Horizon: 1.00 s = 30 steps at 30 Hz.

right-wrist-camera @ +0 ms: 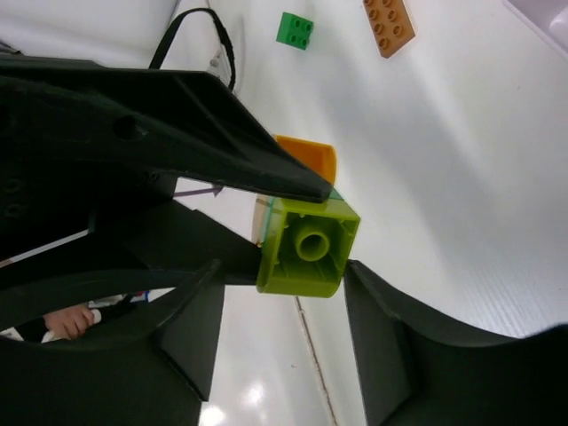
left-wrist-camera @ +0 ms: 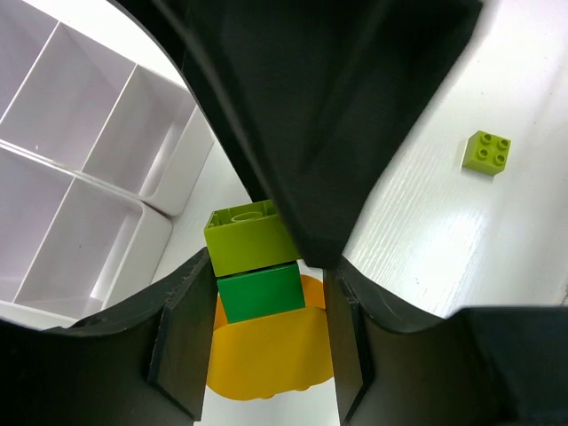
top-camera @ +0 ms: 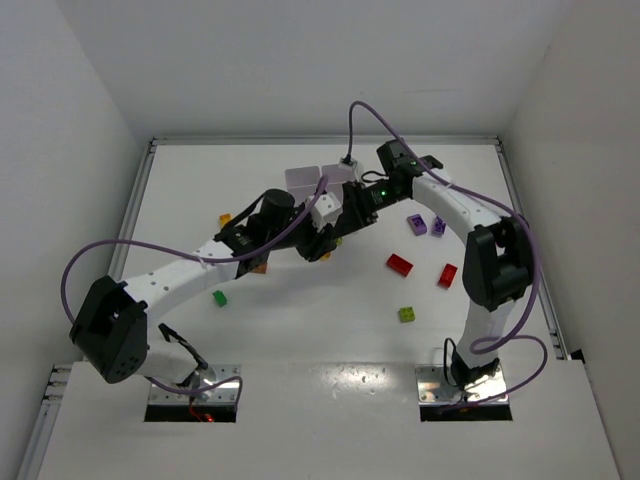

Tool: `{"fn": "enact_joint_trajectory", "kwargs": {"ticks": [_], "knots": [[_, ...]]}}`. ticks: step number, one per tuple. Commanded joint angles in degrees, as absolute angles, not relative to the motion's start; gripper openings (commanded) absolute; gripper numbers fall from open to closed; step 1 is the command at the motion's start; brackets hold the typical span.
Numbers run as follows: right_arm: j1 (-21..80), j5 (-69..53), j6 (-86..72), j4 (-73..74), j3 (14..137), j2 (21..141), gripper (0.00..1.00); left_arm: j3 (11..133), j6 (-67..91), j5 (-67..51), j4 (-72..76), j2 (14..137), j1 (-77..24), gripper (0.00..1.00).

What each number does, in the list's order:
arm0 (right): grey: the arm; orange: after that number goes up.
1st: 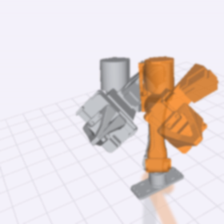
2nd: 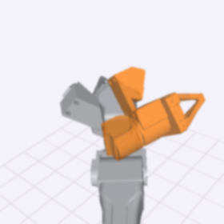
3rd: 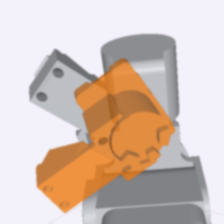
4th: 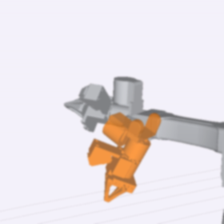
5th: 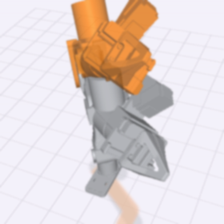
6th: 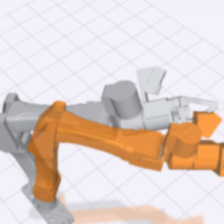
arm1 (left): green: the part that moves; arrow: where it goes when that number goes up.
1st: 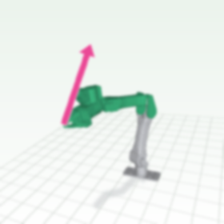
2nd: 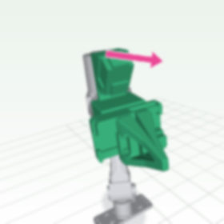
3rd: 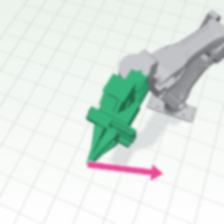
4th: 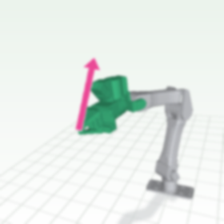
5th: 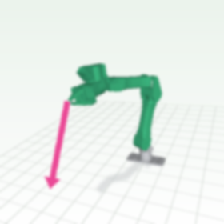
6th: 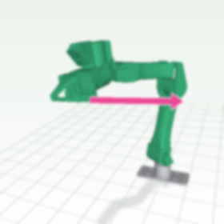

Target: Sort the legos into containers by color

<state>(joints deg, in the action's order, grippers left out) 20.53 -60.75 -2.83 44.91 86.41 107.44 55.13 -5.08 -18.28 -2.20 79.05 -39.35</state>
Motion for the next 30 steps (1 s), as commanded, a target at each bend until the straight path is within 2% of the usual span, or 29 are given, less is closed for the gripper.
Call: {"fn": "enact_joint_trajectory", "kwargs": {"ticks": [1,5,6,9,10,19,24,28,30], "knots": [[21.5,-63.4,-2.1,43.1,88.5,107.8,0.53,58.3,-4.9,-19.3,0.4,79.1,-40.0,0.0],[21.5,-63.9,-2.1,43.1,87.4,108.4,0.39,58.8,-4.9,-19.3,1.0,79.1,-40.0,0.0],[21.5,-64.4,-2.1,43.1,86.8,108.4,0.29,58.8,-4.4,-19.3,1.0,79.1,-40.0,0.0],[21.5,-65.0,-1.5,42.4,85.7,107.8,0.14,58.8,-4.4,-19.3,1.0,79.1,-40.0,0.0],[20.9,-65.0,-1.5,42.4,85.2,107.1,0.01,58.8,-4.4,-19.3,1.0,79.1,-40.0,0.0],[10.4,-63.6,-2.6,41.2,86.2,104.0,0.0,54.2,-5.0,-18.3,-0.3,76.7,-40.0,0.0],[1.9,-60.4,1.9,47.3,83.7,99.2,0.0,52.2,-5.5,-17.2,-1.4,75.5,-40.0,0.0],[0.0,-52.4,17.4,60.3,78.2,94.1,0.0,51.7,-2.9,-16.1,-1.4,75.5,-37.9,0.0],[0.8,-43.9,29.0,66.3,72.7,90.6,0.0,52.5,-2.4,-16.1,-1.4,75.5,-37.4,0.0]]}}
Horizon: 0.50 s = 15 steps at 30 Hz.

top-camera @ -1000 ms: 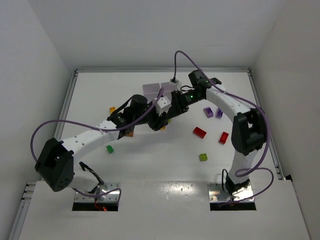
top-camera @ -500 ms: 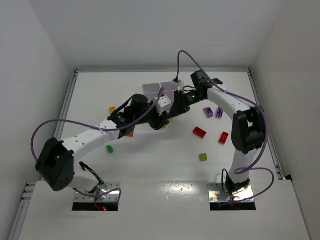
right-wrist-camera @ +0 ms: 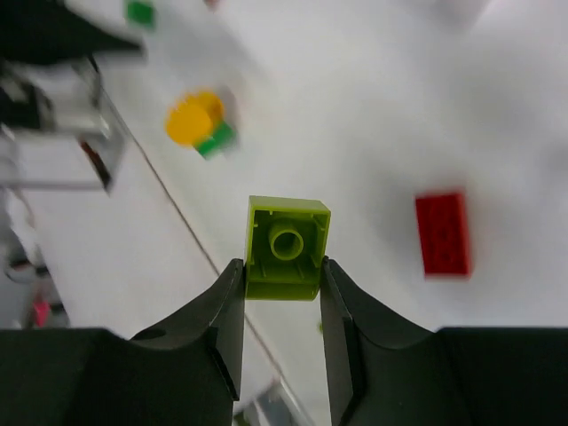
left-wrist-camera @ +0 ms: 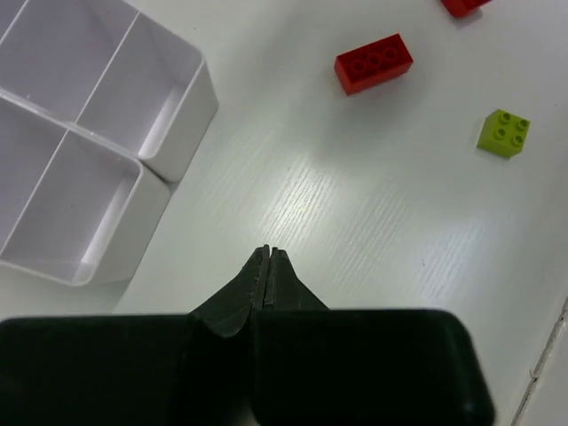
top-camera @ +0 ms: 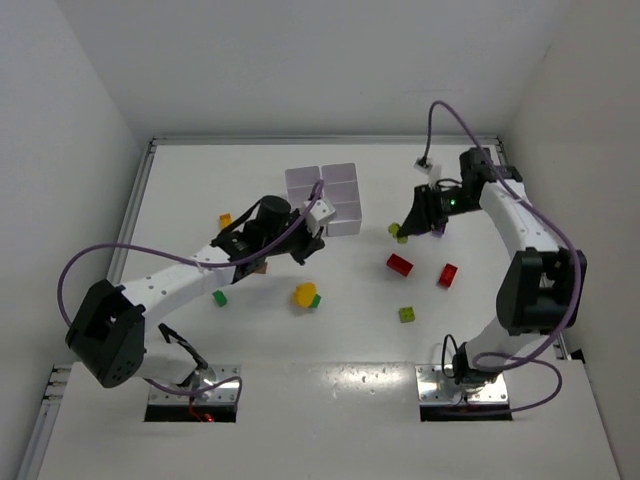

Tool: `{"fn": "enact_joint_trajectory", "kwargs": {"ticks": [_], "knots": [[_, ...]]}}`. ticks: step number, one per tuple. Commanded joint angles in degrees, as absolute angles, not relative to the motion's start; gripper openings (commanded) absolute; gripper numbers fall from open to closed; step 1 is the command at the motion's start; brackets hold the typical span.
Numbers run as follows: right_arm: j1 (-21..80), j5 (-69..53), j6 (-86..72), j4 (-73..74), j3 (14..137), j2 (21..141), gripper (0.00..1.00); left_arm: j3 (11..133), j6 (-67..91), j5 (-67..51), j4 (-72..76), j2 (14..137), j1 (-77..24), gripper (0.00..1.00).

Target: Sort the legos into containers by color

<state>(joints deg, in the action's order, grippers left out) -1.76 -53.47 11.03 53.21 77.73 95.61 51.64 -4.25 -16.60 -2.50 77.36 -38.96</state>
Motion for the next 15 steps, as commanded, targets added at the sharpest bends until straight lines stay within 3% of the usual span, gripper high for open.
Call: {"fn": "enact_joint_trajectory", "kwargs": {"ticks": [1,9,12,15], "knots": [[0.8,-39.8,31.0,67.3,68.6,89.5,0.0,53.3,-1.6,-16.1,-1.4,75.5,-36.5,0.0],[0.0,-21.5,40.8,67.2,54.1,77.8,0.0,56.9,1.7,-19.1,-4.0,78.2,-33.3,0.0],[0.0,-17.4,40.2,64.1,51.4,77.3,0.0,58.5,3.9,-21.3,-5.4,79.5,-32.0,0.16],[0.7,-13.1,37.1,60.7,49.7,77.3,0.0,59.2,4.0,-23.4,-7.5,80.2,-30.8,0.42]]}}
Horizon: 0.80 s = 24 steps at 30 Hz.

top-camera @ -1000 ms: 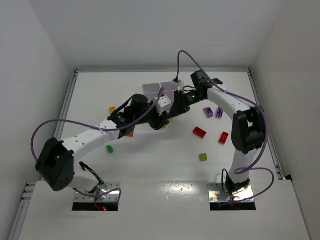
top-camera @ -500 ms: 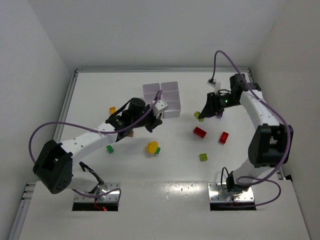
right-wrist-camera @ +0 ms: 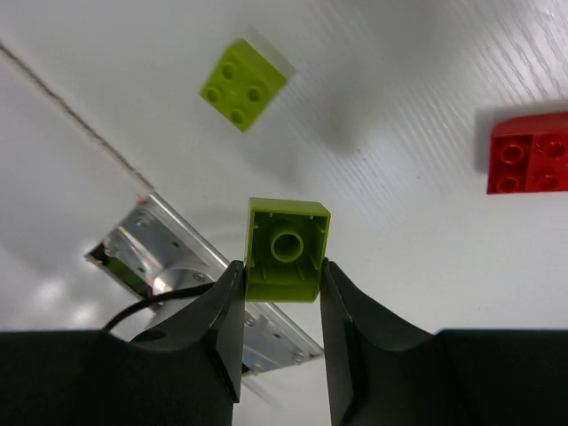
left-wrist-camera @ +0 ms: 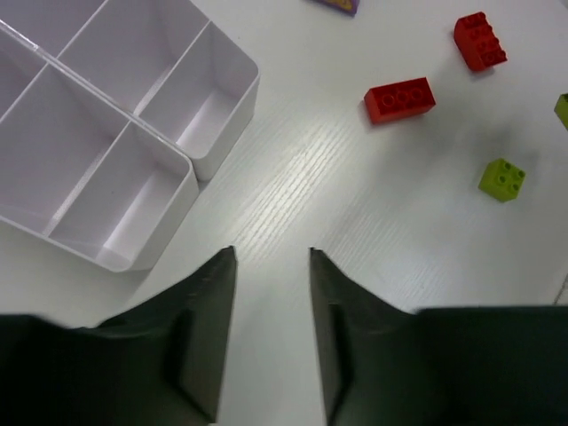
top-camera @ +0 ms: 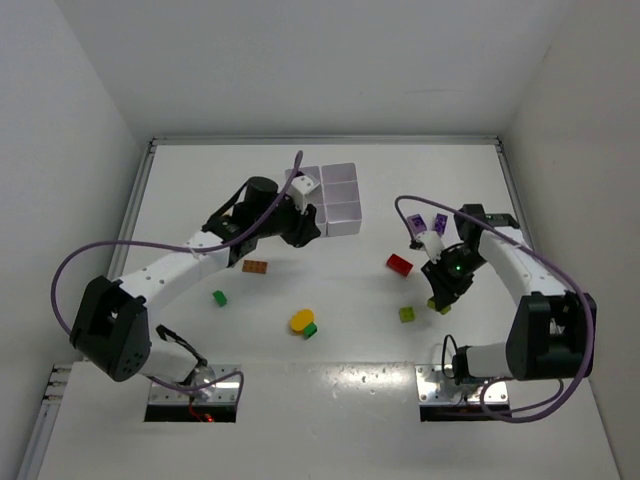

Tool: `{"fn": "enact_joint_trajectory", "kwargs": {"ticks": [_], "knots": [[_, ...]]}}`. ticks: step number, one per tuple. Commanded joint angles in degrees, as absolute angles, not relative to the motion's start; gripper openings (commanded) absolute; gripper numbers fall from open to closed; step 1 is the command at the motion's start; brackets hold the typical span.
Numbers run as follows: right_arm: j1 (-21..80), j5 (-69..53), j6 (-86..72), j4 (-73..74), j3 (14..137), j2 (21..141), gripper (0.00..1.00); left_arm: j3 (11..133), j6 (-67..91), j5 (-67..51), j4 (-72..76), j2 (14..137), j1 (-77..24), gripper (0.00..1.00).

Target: Sort the legos into containers by color

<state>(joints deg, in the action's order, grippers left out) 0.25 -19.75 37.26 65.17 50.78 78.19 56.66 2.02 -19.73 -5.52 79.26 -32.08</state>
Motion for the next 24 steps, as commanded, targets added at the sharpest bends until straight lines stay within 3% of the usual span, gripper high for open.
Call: {"fn": "enact_joint_trajectory", "kwargs": {"ticks": [1,7,15,18,19,24], "knots": [[1.3,-13.1,36.6,60.1,49.7,78.4,0.0,59.8,4.0,-24.4,-8.2,80.2,-30.8,0.49],[3.4,-9.2,32.5,58.4,51.0,86.3,0.07,65.2,-12.9,-35.1,-26.7,83.1,-30.3,0.5],[7.6,-10.5,32.0,59.0,53.0,92.6,0.19,62.9,-39.0,-37.8,-41.4,83.7,-29.7,0.51],[8.8,-11.2,32.0,59.0,53.5,93.3,0.33,62.3,-43.9,-40.2,-43.8,84.4,-29.1,0.52],[9.4,-11.2,31.3,59.0,53.5,93.9,0.43,61.7,-48.1,-40.9,-45.5,85.1,-29.1,0.54],[9.9,-11.7,29.2,59.5,54.8,95.0,0.61,59.4,-61.3,-42.6,-47.3,85.6,-29.1,0.56]]}}
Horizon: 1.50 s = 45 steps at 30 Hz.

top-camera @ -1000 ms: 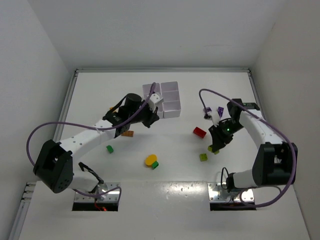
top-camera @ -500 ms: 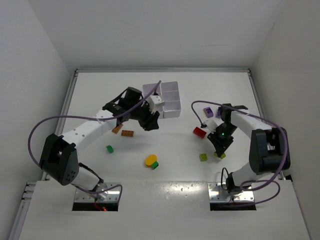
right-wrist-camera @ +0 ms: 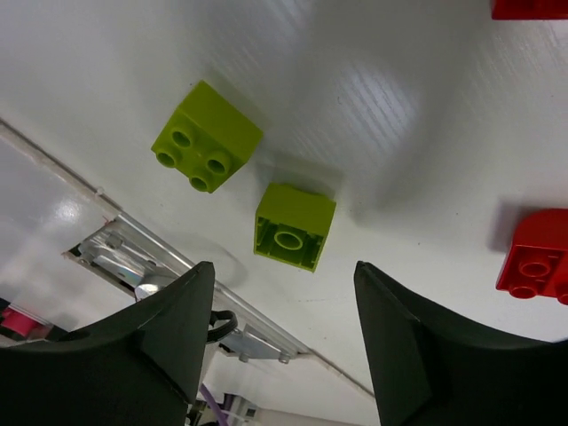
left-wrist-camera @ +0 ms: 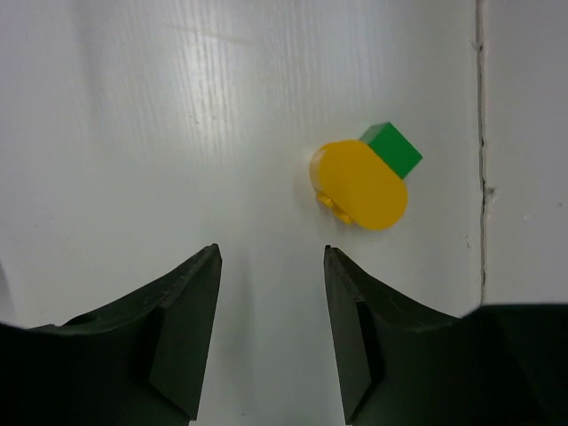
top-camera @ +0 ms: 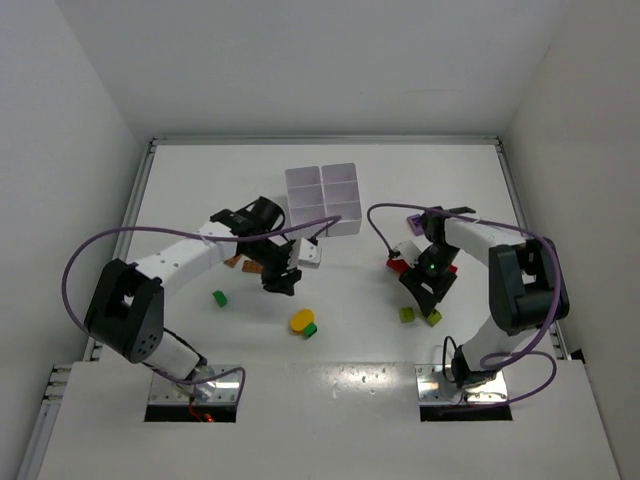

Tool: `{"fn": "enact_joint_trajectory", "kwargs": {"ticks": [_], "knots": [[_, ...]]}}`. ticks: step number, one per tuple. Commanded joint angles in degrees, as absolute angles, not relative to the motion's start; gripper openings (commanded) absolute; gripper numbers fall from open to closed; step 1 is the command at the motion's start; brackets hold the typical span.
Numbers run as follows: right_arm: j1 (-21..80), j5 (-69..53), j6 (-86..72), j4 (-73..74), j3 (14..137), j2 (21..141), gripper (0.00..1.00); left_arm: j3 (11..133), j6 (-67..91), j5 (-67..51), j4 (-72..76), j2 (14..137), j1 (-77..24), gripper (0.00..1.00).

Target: Sort the legos into containers by color

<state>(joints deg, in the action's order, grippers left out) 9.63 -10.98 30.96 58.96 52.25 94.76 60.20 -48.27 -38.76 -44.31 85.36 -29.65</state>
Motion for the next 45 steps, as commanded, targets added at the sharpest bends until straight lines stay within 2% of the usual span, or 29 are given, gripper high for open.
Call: {"fn": "enact_joint_trajectory", "kwargs": {"ticks": [1,7,14,15,16,17,22,31,35,41,44,45], "knots": [[9.9,-12.2,29.2,59.5,54.8,95.0,0.65,59.4,-65.2,-42.6,-48.0,85.6,-29.1,0.56],[9.1,-14.3,27.0,61.8,57.8,93.7,0.67,60.0,-81.0,-45.6,-54.8,87.7,-30.7,0.62],[5.6,-19.1,25.2,65.1,63.3,92.1,0.68,53.2,-94.5,-43.9,-54.8,83.3,-35.3,0.66],[5.6,-19.7,25.2,65.1,64.1,92.1,0.7,52.7,-95.1,-43.9,-54.8,83.3,-35.3,0.86],[4.9,-19.7,25.2,65.7,64.7,92.1,0.71,52.6,-95.8,-43.9,-54.8,83.3,-35.9,0.95],[4.3,-20.2,25.2,66.3,64.7,92.1,0.74,52.6,-96.3,-43.9,-54.3,83.3,-36.8,0.98],[3.7,-20.8,25.2,66.3,65.7,92.1,0.8,55.4,-93.1,-43.3,-51.8,87.1,-39.3,0.99],[3.2,-21.4,24.7,67.4,68.8,92.1,0.81,57.7,-92.5,-42.8,-50.6,92.5,-41.1,0.99],[2.6,-22.0,24.1,68.6,70.0,92.1,0.9,57.7,-94.8,-42.8,-50.6,94.7,-40.6,0.99],[2.6,-22.0,24.1,69.7,72.3,92.6,0.92,57.1,-95.3,-42.8,-49.4,96.7,-40.6,0.99],[2.1,-22.5,24.1,70.2,73.4,93.2,0.92,58.6,-93.9,-42.8,-48.9,98.7,-41.1,0.93],[2.1,-22.5,24.1,70.2,74.0,93.9,0.92,59.5,-93.0,-42.3,-48.9,98.7,-41.1,0.88]]}}
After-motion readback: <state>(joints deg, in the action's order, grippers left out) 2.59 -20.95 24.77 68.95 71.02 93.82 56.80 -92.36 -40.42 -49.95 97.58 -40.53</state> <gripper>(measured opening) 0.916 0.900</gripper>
